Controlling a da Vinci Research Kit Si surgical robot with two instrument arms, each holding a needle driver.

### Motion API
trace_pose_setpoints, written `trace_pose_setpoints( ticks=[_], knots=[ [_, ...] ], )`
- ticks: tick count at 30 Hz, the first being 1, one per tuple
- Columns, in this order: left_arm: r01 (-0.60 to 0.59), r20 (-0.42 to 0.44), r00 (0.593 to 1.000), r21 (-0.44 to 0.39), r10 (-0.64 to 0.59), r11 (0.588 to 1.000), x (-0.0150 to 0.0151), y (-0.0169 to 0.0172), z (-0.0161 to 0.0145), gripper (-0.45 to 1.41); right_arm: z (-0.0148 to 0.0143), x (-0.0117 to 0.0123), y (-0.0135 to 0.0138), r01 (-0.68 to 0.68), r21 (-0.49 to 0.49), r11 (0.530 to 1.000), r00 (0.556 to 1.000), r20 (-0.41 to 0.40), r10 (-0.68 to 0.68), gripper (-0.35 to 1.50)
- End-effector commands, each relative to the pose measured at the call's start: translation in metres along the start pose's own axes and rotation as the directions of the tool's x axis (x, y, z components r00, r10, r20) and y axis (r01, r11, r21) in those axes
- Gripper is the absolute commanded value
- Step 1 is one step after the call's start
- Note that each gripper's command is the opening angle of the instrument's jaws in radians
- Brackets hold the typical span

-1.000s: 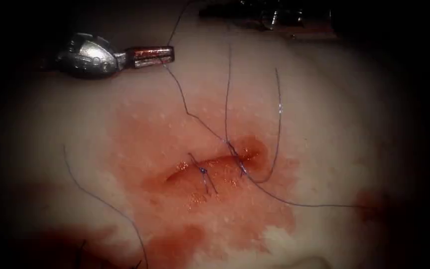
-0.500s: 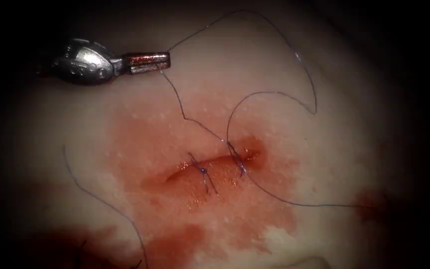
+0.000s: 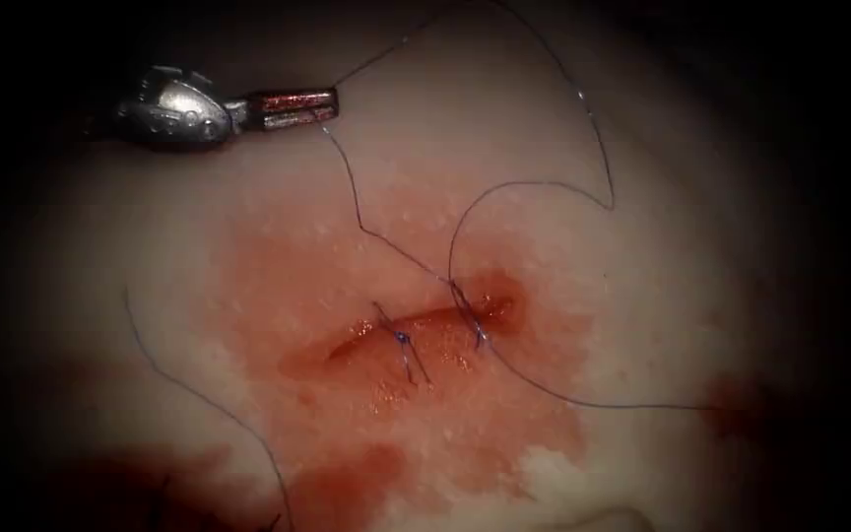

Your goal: Wound Closure

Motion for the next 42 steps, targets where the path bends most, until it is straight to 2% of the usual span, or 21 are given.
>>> trace_pose_setpoints(
  ticks=[1,3,7,8,9,11,14,16,17,18,19,21,25,26,28,29,33,34,37,42],
  knots=[
    [-0.002,0.001,1.000,0.001,0.002,1.000,-0.0003,-0.0001,0.0006,-0.45,0.0021,-0.0009,-0.0020,-0.016,0.031,0.999,1.000,0.007,0.016,0.99],
    [-0.001,0.004,1.000,0.002,0.001,1.000,-0.0003,-0.0001,0.0005,-0.45,0.0038,-0.0028,-0.0029,-0.024,0.048,0.999,0.998,0.060,0.021,1.25],
    [-0.001,0.007,1.000,0.004,0.001,1.000,-0.0003,-0.0002,0.0002,-0.45,0.0068,-0.0077,-0.0034,-0.072,0.039,0.997,0.992,0.105,0.067,1.46],
    [0.000,0.007,1.000,0.003,0.000,1.000,-0.0003,-0.0003,0.0001,-0.45,0.0072,-0.0088,-0.0033,-0.080,0.038,0.996,0.991,0.107,0.075,1.46],
    [0.000,0.010,1.000,0.004,0.000,1.000,-0.0003,-0.0003,0.0000,-0.45,0.0078,-0.0114,-0.0029,-0.098,0.034,0.995,0.988,0.125,0.094,1.46],
    [0.000,0.010,1.000,0.004,0.000,1.000,-0.0003,-0.0003,0.0000,-0.45,0.0078,-0.0135,-0.0025,-0.129,0.030,0.991,0.980,0.158,0.122,1.46],
    [0.000,0.010,1.000,0.004,0.000,1.000,-0.0003,-0.0003,0.0000,-0.45,0.0069,-0.0152,-0.0020,-0.141,0.016,0.990,0.974,0.179,0.136,1.46],
    [0.000,0.010,1.000,0.005,0.000,1.000,-0.0003,-0.0003,0.0000,-0.45,0.0065,-0.0152,-0.0020,-0.145,0.003,0.989,0.974,0.179,0.142,1.46],
    [0.000,0.010,1.000,0.005,0.000,1.000,-0.0003,-0.0003,0.0000,-0.45,0.0064,-0.0151,-0.0021,-0.151,0.004,0.989,0.973,0.180,0.148,1.40],
    [0.000,0.010,1.000,0.004,0.000,1.000,-0.0003,-0.0002,0.0000,-0.45,0.0060,-0.0148,-0.0023,-0.159,0.013,0.987,0.971,0.183,0.154,0.91],
    [0.000,0.010,1.000,0.004,0.000,1.000,-0.0003,-0.0002,0.0000,-0.45,0.0058,-0.0145,-0.0024,-0.165,0.038,0.986,0.970,0.188,0.155,0.57],
    [0.000,0.010,1.000,0.004,0.000,1.000,-0.0004,-0.0002,-0.0001,-0.45,0.0053,-0.0140,-0.0026,-0.178,0.111,0.978,0.969,0.194,0.154,-0.35],
    [-0.001,0.011,1.000,0.005,0.001,1.000,-0.0004,-0.0002,0.0000,-0.45,0.0040,-0.0115,-0.0013,-0.193,0.122,0.974,0.965,0.204,0.165,-0.35],
    [-0.001,0.013,1.000,0.006,0.001,1.000,-0.0003,-0.0001,0.0001,-0.45,0.0036,-0.0098,0.0003,-0.172,0.109,0.979,0.971,0.188,0.150,-0.35],
    [-0.001,0.014,1.000,0.010,0.001,1.000,-0.0002,0.0000,0.0003,-0.45,0.0034,-0.0081,0.0018,-0.148,0.098,0.984,0.976,0.178,0.129,-0.35],
    [-0.001,0.016,1.000,0.011,0.001,1.000,-0.0001,0.0001,0.0005,-0.45,0.0036,-0.0060,0.0037,-0.130,0.092,0.987,0.981,0.157,0.114,-0.35],
    [-0.001,0.019,1.000,0.010,0.001,1.000,0.0001,0.0002,0.0005,-0.45,0.0045,-0.0023,0.0068,-0.086,0.086,0.993,0.990,0.121,0.075,-0.35],
    [-0.001,0.019,1.000,0.010,0.001,1.000,0.0001,0.0002,0.0005,-0.45,0.0049,-0.0005,0.0081,-0.057,0.086,0.995,0.994,0.100,0.048,-0.35],
    [-0.001,0.019,1.000,0.010,0.001,1.000,0.0002,0.0002,0.0006,-0.45,0.0052,0.0028,0.0103,0.008,0.086,0.996,0.997,0.076,-0.015,-0.35],
    [-0.003,0.025,1.000,0.007,0.003,1.000,0.0002,0.0005,0.0009,-0.45,0.0050,0.0067,0.0133,0.053,0.074,0.996,0.996,0.062,-0.058,-0.35]
  ],
)
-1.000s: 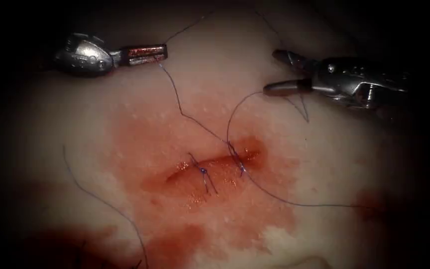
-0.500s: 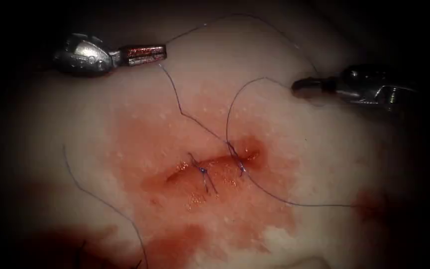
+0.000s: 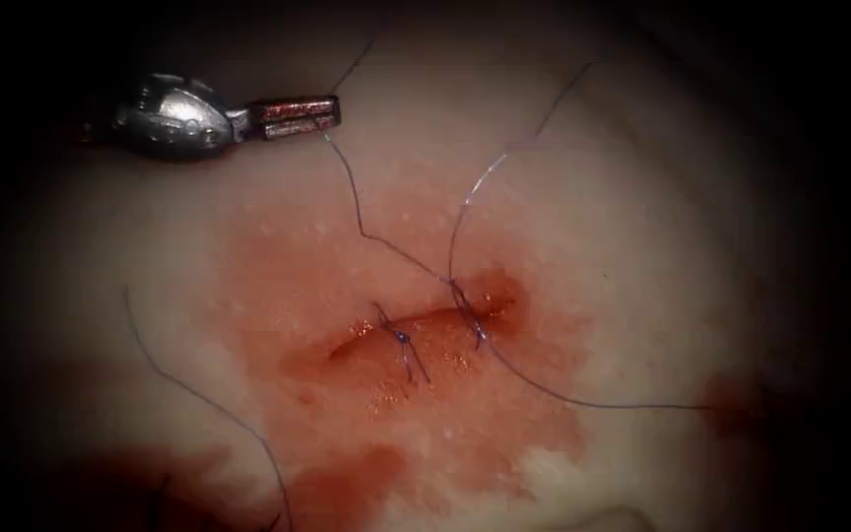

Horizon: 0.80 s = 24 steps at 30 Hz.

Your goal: Wound Closure

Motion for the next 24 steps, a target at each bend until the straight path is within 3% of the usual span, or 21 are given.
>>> trace_pose_setpoints(
  ticks=[1,8,11,15,16,17,18,20,24],
  knots=[
    [-0.002,-0.001,1.000,0.000,0.002,1.000,-0.0004,0.0000,0.0007,-0.45,0.0005,0.0020,0.0016,0.010,-0.012,1.000,1.000,-0.010,-0.010,-0.35],
    [-0.002,-0.001,1.000,0.001,0.002,1.000,-0.0003,0.0000,0.0007,-0.45,0.0016,0.0085,0.0041,0.064,-0.036,0.997,0.998,-0.025,-0.065,-0.35],
    [-0.002,0.003,1.000,0.002,0.002,1.000,-0.0002,0.0001,0.0008,-0.45,0.0022,0.0098,0.0040,0.078,-0.035,0.996,0.996,-0.033,-0.079,-0.35],
    [-0.002,0.004,1.000,0.003,0.002,1.000,-0.0001,0.0001,0.0008,-0.45,0.0024,0.0097,0.0039,0.092,-0.030,0.995,0.995,-0.027,-0.093,-0.35],
    [-0.002,0.004,1.000,0.003,0.002,1.000,-0.0001,0.0001,0.0009,-0.45,0.0024,0.0096,0.0037,0.094,-0.029,0.995,0.995,-0.027,-0.095,-0.20],
    [-0.002,0.005,1.000,0.004,0.002,1.000,-0.0001,0.0001,0.0009,-0.45,0.0023,0.0094,0.0033,0.104,-0.026,0.994,0.994,-0.028,-0.105,0.29],
    [-0.002,0.005,1.000,0.004,0.002,1.000,-0.0001,0.0001,0.0010,-0.45,0.0019,0.0089,0.0025,0.071,-0.016,0.997,0.997,-0.033,-0.072,0.98],
    [-0.002,0.006,1.000,0.004,0.002,1.000,-0.0002,0.0000,0.0011,-0.45,0.0010,0.0081,0.0013,0.065,-0.005,0.998,0.997,-0.035,-0.066,1.24],
    [0.010,0.012,1.000,-0.001,-0.010,1.000,-0.0009,-0.0005,0.0015,-0.45,-0.0021,0.0063,-0.0016,0.043,0.028,0.999,0.998,-0.047,-0.042,1.41]
  ],
)
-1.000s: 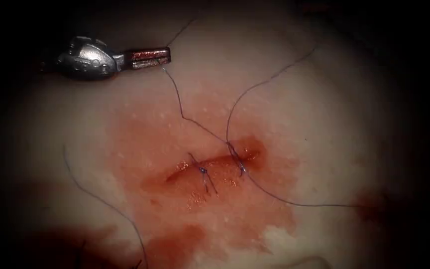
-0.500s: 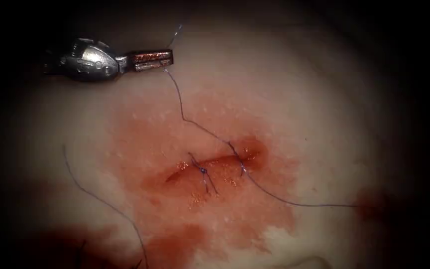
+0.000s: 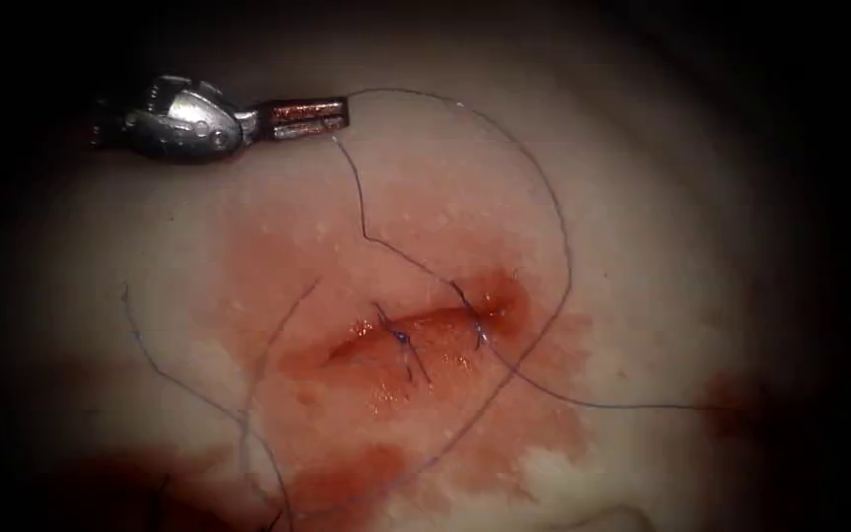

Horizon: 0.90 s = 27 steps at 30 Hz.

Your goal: Wound Closure

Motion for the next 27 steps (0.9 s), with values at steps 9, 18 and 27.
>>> trace_pose_setpoints(
  ticks=[9,18,27],
  knots=[
    [0.020,0.022,1.000,0.005,-0.021,1.000,-0.0020,-0.0029,0.0038,-0.45,-0.0089,-0.0091,-0.0147,0.003,0.050,0.999,1.000,0.025,-0.004,1.46],
    [0.037,0.024,0.999,0.007,-0.037,0.999,-0.0019,-0.0048,0.0042,-0.45,-0.0035,-0.0171,-0.0221,-0.092,0.059,0.994,0.995,0.052,0.089,1.41],
    [0.048,0.019,0.999,0.009,-0.048,0.999,-0.0018,-0.0062,0.0041,-0.45,0.0006,-0.0188,-0.0271,-0.102,0.110,0.989,0.990,0.105,0.090,1.41]
  ],
)
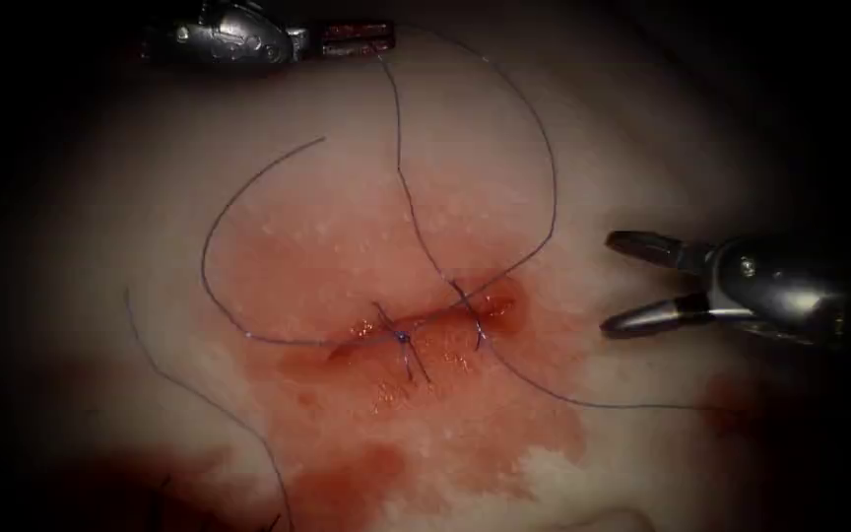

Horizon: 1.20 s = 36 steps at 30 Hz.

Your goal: Wound Closure

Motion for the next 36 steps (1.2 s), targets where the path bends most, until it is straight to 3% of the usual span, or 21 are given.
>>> trace_pose_setpoints(
  ticks=[1,6,10,12,14,16,25,30,36],
  knots=[
    [-0.002,-0.001,1.000,0.004,0.002,1.000,-0.0003,-0.0001,0.0008,-0.45,0.0015,-0.0005,-0.0010,-0.010,0.020,1.000,1.000,0.003,0.010,1.41],
    [-0.006,0.002,1.000,0.006,0.006,1.000,-0.0005,0.0002,0.0011,-0.45,0.0041,-0.0019,-0.0026,-0.040,0.065,0.997,0.999,0.014,0.039,1.33],
    [-0.009,0.003,1.000,0.006,0.009,1.000,-0.0006,0.0006,0.0011,-0.45,0.0043,-0.0002,-0.0020,-0.041,-0.033,0.999,0.999,0.020,0.042,1.36],
    [-0.011,0.005,1.000,0.007,0.011,1.000,-0.0008,0.0007,0.0013,-0.45,0.0039,0.0013,-0.0018,0.062,-0.079,0.995,0.998,0.032,-0.059,1.36],
    [-0.013,0.005,1.000,0.008,0.013,1.000,-0.0010,0.0009,0.0014,-0.45,0.0039,0.0027,-0.0016,0.276,-0.163,0.947,0.960,0.095,-0.264,1.41],
    [-0.014,0.005,1.000,0.008,0.014,1.000,-0.0011,0.0009,0.0014,-0.45,0.0041,0.0033,-0.0016,0.321,-0.216,0.922,0.945,0.133,-0.298,1.46],
    [-0.016,0.006,1.000,0.009,0.016,1.000,-0.0012,0.0011,0.0015,-0.45,0.0070,0.0052,-0.0033,0.436,-0.208,0.876,0.899,0.143,-0.413,1.45],
    [-0.016,0.006,1.000,0.009,0.016,1.000,-0.0012,0.0011,0.0015,-0.45,0.0078,0.0046,-0.0029,0.506,-0.192,0.841,0.861,0.169,-0.480,1.36],
    [-0.016,0.006,1.000,0.008,0.016,1.000,-0.0011,0.0011,0.0014,-0.45,0.0086,0.0049,-0.0027,0.525,-0.185,0.831,0.850,0.169,-0.499,1.36]
  ],
)
